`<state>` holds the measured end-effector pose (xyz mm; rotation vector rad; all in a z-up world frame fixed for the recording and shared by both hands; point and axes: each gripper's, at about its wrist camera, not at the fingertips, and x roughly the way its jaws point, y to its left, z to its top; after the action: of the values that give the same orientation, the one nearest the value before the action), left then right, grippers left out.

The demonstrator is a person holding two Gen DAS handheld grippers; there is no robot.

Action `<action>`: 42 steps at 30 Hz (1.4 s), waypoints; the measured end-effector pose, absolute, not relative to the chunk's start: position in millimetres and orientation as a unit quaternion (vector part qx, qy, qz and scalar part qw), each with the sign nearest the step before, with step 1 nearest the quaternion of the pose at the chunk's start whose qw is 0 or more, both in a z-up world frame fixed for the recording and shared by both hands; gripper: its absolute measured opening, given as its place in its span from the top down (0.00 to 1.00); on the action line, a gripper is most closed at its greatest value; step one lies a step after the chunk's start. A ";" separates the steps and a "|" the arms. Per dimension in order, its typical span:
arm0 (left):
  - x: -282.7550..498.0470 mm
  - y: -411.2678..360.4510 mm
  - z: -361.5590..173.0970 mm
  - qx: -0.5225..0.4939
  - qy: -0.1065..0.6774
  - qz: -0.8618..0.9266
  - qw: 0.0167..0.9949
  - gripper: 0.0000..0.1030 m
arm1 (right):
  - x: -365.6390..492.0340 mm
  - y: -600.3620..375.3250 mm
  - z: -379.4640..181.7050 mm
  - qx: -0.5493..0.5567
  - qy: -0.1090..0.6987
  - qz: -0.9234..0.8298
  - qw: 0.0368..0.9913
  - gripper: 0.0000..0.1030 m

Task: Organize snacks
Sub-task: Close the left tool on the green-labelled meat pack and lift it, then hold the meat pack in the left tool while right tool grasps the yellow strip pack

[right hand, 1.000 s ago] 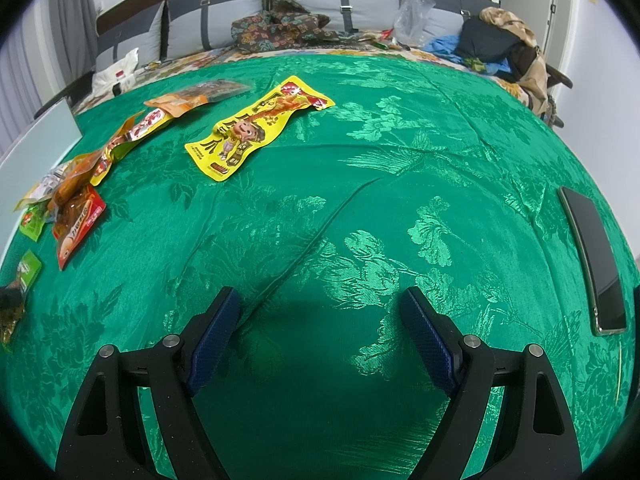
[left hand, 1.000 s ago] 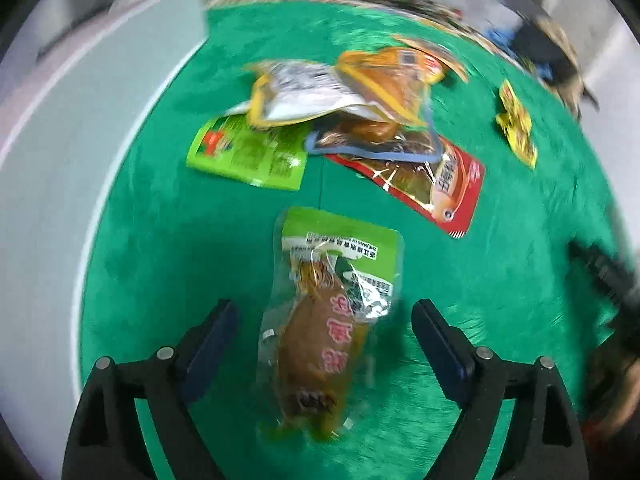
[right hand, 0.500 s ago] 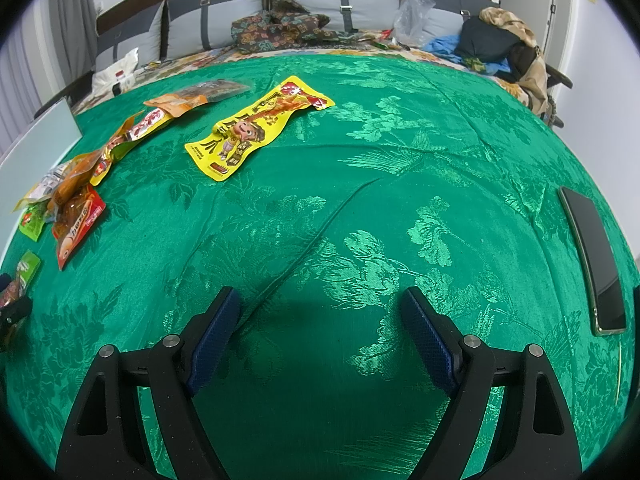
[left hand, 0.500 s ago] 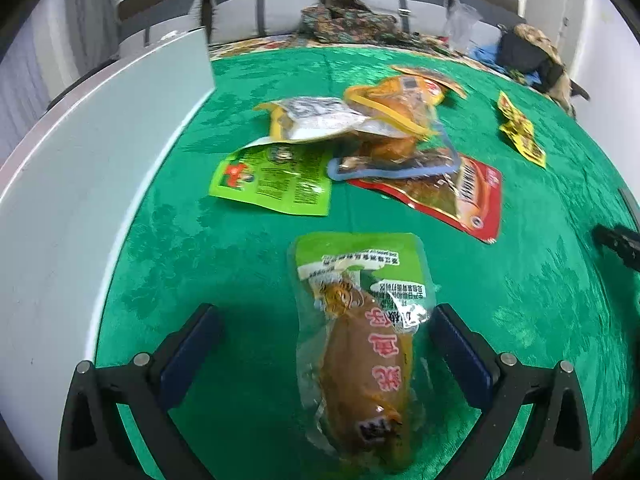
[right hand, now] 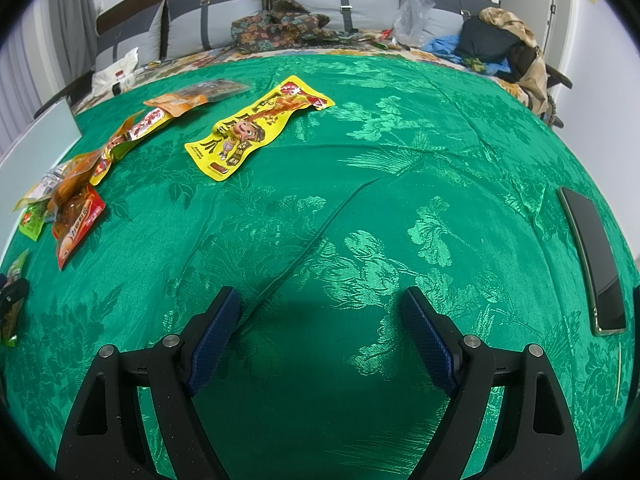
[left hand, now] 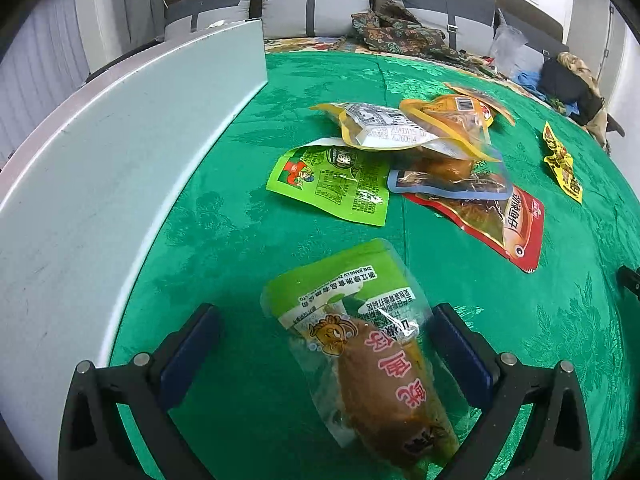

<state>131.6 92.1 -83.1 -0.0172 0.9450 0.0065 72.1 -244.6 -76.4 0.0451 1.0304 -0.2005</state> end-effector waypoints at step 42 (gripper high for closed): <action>132.3 91.6 -84.0 -0.009 0.455 0.003 0.891 0.00 | 256.7 -203.0 -89.1 0.033 0.558 -0.101 0.823 0.44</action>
<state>132.3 91.6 -84.0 -0.0184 0.9441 0.0069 256.7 -203.0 -89.1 0.0711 1.1881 -0.2159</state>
